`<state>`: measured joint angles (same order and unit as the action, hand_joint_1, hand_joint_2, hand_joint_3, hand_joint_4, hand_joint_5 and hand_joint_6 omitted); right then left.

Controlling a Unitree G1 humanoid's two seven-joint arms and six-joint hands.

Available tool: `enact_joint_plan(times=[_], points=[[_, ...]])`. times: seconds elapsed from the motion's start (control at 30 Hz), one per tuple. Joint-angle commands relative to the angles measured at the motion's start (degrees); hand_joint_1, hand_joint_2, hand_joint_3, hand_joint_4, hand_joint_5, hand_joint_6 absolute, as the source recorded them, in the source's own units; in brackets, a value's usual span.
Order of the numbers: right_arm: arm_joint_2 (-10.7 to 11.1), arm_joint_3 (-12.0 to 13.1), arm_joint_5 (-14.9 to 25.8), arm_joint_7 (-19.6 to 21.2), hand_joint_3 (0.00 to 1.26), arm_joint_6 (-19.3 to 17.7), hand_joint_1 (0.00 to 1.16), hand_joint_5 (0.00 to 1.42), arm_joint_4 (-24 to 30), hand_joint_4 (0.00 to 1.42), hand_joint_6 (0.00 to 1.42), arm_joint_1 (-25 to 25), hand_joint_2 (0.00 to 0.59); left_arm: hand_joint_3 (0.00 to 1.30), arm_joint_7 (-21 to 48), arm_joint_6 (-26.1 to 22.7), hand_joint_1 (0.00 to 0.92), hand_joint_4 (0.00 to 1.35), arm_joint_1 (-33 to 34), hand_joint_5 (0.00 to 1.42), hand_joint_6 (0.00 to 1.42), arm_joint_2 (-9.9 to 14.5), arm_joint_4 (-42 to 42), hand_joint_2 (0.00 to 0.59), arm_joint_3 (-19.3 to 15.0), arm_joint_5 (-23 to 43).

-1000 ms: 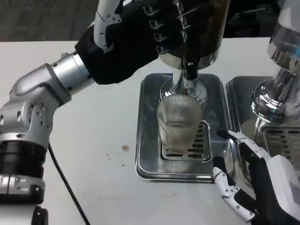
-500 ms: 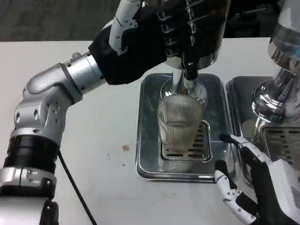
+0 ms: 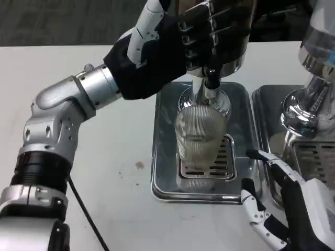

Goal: Grasp the cup under the faucet to collect the drink, then remove the cup.

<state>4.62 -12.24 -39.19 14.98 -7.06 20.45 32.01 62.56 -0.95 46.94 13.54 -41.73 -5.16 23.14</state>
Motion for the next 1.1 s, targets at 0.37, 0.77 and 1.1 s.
enact_joint_plan(times=[0.37, 0.77, 1.1], points=[[0.07, -0.05, 0.61, 0.14, 0.28, 0.55, 0.47, 0.18, 0.56, 0.19, 0.11, 0.20, 0.498, 0.04, -0.19, 6.13, 0.000, 0.00, -0.65, 0.06, 0.01, 0.19, -3.94, 0.108, 1.34, -5.23], [-0.09, -0.20, 0.61, 0.28, 0.28, 0.87, 0.47, 0.18, 1.20, 0.19, 0.11, 0.93, 0.498, 0.05, -1.36, 14.24, 0.000, 0.00, -1.77, 0.06, 0.01, 0.65, -5.72, 0.107, 3.18, -10.53], [0.43, 0.13, 1.09, -0.41, 0.28, 1.03, 0.47, 0.18, 1.35, 0.19, 0.11, 0.57, 0.498, 0.05, -3.73, 23.45, 0.000, 0.00, -4.06, 0.06, 0.01, 1.17, -4.86, 0.106, 5.24, -14.26]])
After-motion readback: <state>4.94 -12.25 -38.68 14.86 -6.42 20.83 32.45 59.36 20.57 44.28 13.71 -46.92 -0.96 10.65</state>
